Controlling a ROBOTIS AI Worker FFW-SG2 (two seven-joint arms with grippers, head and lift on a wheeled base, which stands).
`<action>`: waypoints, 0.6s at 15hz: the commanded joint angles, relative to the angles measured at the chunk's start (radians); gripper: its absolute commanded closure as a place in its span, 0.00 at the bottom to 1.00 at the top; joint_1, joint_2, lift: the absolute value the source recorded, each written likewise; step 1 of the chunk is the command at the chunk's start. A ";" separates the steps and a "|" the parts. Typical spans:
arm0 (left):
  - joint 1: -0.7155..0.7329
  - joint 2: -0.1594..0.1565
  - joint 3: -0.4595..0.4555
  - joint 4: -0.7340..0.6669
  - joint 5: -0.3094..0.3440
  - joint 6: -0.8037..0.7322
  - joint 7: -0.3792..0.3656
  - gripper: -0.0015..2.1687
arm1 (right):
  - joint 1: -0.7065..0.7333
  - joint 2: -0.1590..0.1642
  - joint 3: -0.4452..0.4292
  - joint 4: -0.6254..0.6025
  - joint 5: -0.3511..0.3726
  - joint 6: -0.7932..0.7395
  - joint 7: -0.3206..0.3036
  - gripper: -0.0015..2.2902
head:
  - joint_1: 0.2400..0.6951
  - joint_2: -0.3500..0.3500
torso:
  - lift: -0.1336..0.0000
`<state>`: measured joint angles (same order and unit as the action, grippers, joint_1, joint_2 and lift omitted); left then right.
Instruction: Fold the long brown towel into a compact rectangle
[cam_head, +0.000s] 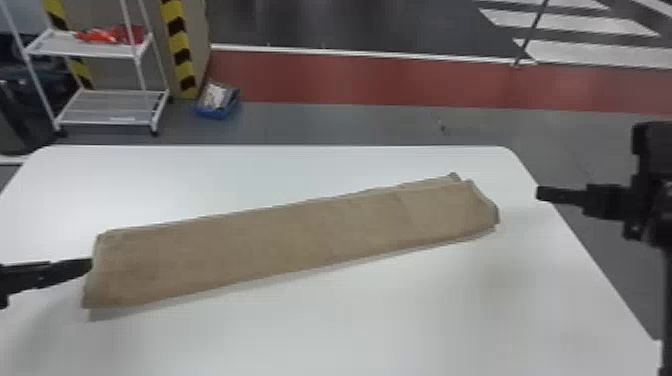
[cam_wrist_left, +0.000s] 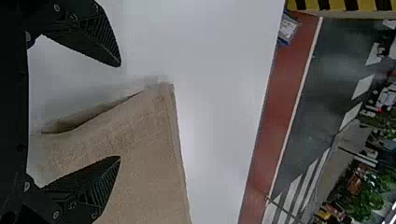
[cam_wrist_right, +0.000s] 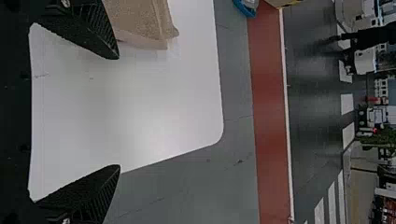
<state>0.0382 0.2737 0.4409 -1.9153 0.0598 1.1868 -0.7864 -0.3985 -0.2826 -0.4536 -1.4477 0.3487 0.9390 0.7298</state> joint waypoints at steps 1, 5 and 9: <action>-0.003 -0.022 -0.041 -0.036 -0.031 0.064 0.069 0.09 | 0.026 -0.003 -0.002 -0.003 0.000 -0.010 0.000 0.02 | 1.00 0.31 | 0.08; -0.015 -0.034 -0.087 -0.037 -0.066 0.135 0.147 0.10 | 0.050 -0.006 -0.004 -0.020 -0.010 -0.025 0.000 0.02 | 1.00 0.28 | 0.08; -0.037 -0.033 -0.099 -0.036 -0.080 0.202 0.157 0.12 | 0.053 -0.006 -0.005 -0.020 -0.011 -0.047 0.000 0.02 | 1.00 0.28 | 0.08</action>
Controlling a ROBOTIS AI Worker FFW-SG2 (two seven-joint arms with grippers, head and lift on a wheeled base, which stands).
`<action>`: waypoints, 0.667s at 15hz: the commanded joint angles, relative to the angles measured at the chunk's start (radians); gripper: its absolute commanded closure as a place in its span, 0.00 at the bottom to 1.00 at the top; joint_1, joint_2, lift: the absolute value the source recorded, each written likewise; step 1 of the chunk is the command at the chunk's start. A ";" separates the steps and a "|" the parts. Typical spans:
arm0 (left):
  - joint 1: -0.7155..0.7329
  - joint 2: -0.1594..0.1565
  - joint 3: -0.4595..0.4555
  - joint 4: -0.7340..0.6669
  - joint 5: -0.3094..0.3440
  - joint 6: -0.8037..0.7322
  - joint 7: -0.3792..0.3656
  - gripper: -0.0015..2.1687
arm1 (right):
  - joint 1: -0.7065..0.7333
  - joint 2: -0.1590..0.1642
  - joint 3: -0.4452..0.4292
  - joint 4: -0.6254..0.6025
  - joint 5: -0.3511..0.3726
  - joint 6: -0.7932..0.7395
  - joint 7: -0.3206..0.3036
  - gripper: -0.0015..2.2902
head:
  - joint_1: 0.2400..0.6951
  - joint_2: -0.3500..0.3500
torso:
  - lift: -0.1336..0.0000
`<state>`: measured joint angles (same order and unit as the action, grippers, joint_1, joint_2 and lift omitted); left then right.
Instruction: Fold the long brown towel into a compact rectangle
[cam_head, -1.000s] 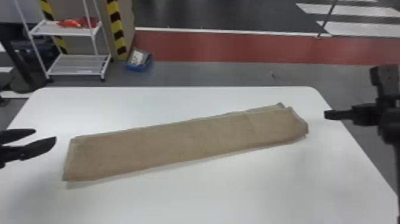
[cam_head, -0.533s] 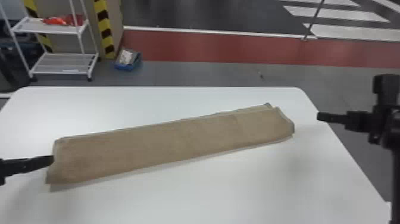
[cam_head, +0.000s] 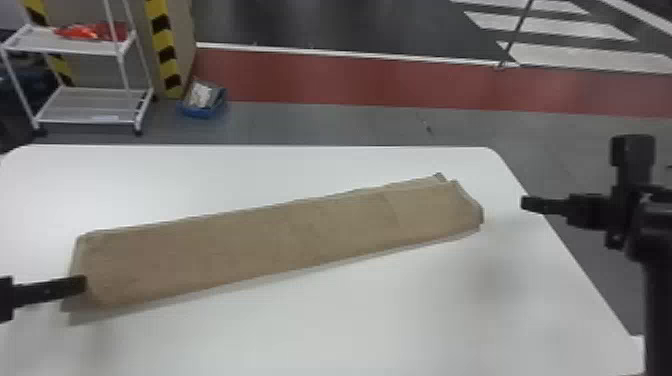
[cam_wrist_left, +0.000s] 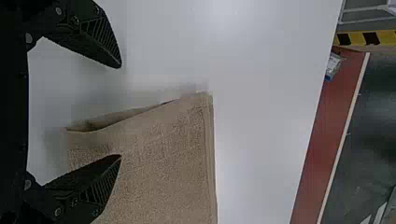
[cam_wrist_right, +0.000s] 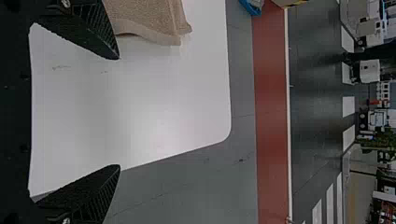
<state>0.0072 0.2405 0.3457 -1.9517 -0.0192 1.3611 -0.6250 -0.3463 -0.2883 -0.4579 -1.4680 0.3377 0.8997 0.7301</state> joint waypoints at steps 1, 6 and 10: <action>-0.006 -0.001 -0.004 0.001 0.007 0.028 -0.015 0.18 | 0.000 0.000 -0.001 0.000 0.000 -0.008 0.000 0.02 | 1.00 0.28 | 0.08; -0.021 -0.007 -0.017 0.020 0.015 0.059 -0.059 0.50 | -0.005 0.000 -0.002 0.005 0.000 -0.008 -0.002 0.02 | 1.00 0.24 | 0.08; -0.032 -0.007 -0.010 0.031 0.033 0.080 -0.079 0.87 | -0.008 -0.005 -0.018 0.014 -0.020 -0.008 -0.002 0.02 | 1.00 0.22 | 0.08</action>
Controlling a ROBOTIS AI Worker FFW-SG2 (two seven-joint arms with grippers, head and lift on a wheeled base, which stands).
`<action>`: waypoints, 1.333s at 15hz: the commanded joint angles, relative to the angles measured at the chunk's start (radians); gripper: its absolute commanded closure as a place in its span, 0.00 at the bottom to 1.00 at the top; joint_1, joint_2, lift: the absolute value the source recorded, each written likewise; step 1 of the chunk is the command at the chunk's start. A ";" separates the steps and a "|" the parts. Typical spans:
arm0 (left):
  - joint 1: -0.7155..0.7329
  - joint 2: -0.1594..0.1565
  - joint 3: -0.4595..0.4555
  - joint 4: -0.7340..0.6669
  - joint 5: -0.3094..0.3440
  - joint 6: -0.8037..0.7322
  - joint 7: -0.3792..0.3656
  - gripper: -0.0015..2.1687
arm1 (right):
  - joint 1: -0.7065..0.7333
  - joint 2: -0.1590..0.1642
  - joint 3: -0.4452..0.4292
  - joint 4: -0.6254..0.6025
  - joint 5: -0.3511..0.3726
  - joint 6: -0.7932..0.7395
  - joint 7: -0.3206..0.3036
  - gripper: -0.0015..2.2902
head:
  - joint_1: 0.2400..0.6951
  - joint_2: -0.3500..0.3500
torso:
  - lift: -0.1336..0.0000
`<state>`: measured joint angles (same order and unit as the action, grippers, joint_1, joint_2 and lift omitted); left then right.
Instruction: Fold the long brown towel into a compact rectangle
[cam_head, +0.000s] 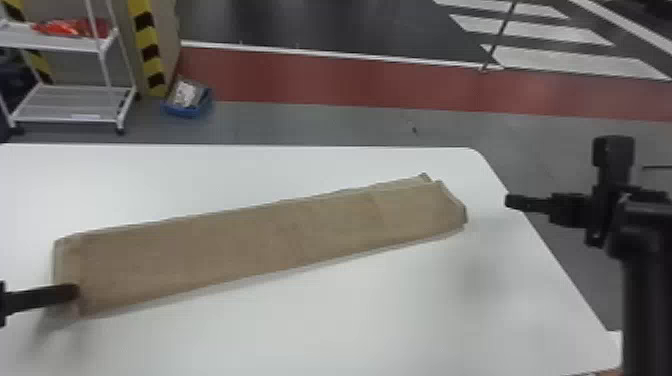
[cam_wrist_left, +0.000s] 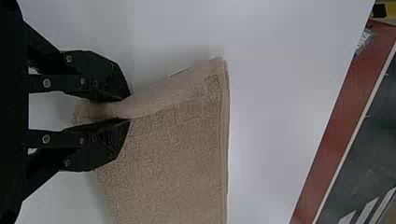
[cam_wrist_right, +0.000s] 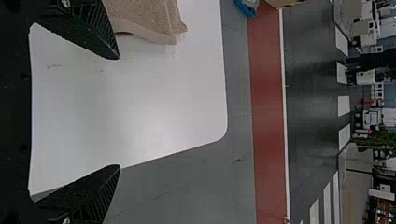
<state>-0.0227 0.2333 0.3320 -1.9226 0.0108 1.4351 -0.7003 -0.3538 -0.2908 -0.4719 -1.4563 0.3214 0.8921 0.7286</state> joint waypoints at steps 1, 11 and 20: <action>-0.002 0.001 0.005 0.002 0.003 0.006 -0.016 0.87 | -0.001 -0.002 -0.007 0.004 -0.005 0.000 -0.003 0.02 | 1.00 0.22 | 0.08; -0.016 0.135 0.119 0.106 0.006 -0.132 -0.176 0.99 | 0.018 -0.010 -0.042 0.005 -0.041 -0.003 -0.009 0.02 | 1.00 0.26 | 0.08; -0.068 0.281 0.191 0.169 0.017 -0.209 -0.206 0.99 | 0.032 -0.013 -0.050 0.004 -0.041 -0.003 -0.009 0.02 | 1.00 0.48 | 0.08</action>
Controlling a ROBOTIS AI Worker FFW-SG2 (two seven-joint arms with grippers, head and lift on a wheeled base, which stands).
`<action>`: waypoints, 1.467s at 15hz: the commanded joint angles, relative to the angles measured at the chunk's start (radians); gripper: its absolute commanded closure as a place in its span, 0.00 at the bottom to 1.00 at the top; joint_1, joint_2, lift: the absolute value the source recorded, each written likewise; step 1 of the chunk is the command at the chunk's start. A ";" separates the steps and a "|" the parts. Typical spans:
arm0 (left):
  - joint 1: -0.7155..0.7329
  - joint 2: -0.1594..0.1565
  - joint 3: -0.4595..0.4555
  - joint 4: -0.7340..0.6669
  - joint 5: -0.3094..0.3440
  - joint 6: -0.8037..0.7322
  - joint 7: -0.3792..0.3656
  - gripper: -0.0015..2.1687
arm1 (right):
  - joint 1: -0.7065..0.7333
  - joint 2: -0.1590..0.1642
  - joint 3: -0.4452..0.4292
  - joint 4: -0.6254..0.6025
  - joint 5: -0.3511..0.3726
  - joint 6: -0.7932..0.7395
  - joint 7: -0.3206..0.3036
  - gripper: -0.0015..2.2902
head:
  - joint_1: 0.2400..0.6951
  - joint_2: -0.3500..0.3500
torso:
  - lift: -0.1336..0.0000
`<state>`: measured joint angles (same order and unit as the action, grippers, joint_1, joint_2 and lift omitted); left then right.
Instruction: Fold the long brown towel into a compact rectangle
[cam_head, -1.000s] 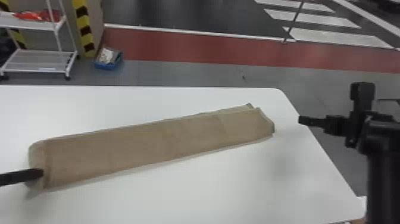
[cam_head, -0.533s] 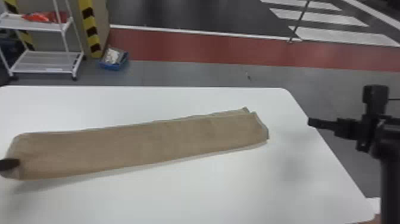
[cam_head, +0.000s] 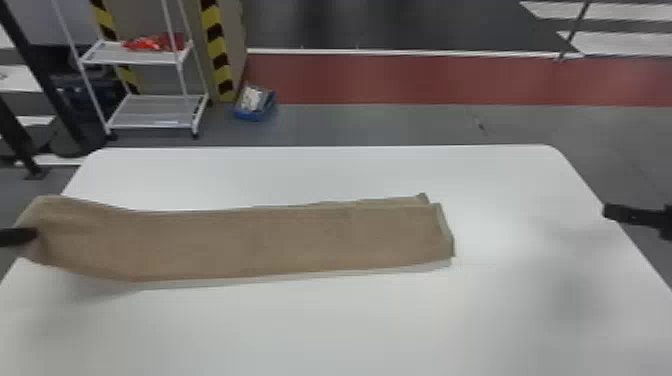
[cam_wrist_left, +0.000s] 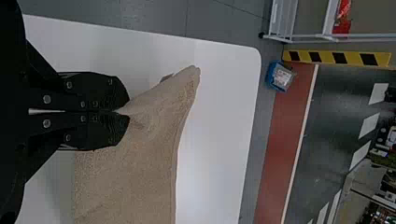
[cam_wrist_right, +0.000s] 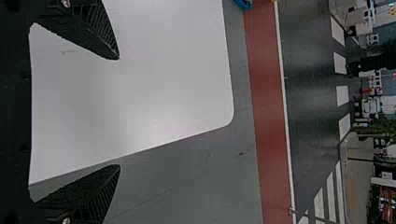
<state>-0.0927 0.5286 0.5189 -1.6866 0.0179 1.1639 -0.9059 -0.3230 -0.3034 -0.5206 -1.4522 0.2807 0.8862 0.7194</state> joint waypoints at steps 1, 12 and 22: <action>0.002 -0.044 0.003 -0.140 0.016 0.130 -0.002 0.99 | 0.002 0.001 -0.001 -0.007 0.000 0.009 0.002 0.02 | 1.00 0.48 | 0.08; -0.185 -0.360 -0.382 -0.498 -0.104 0.407 0.053 0.99 | 0.055 0.001 -0.010 -0.066 0.000 0.076 0.008 0.02 | 1.00 0.08 | 0.08; -0.085 -0.518 -0.623 -0.505 -0.139 0.407 0.171 0.03 | 0.062 0.012 -0.012 -0.111 -0.017 0.089 0.008 0.02 | 1.00 0.00 | 0.08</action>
<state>-0.1836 0.0450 -0.0769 -2.1914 -0.1211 1.5701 -0.7480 -0.2579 -0.2985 -0.5384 -1.5449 0.2638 0.9677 0.7271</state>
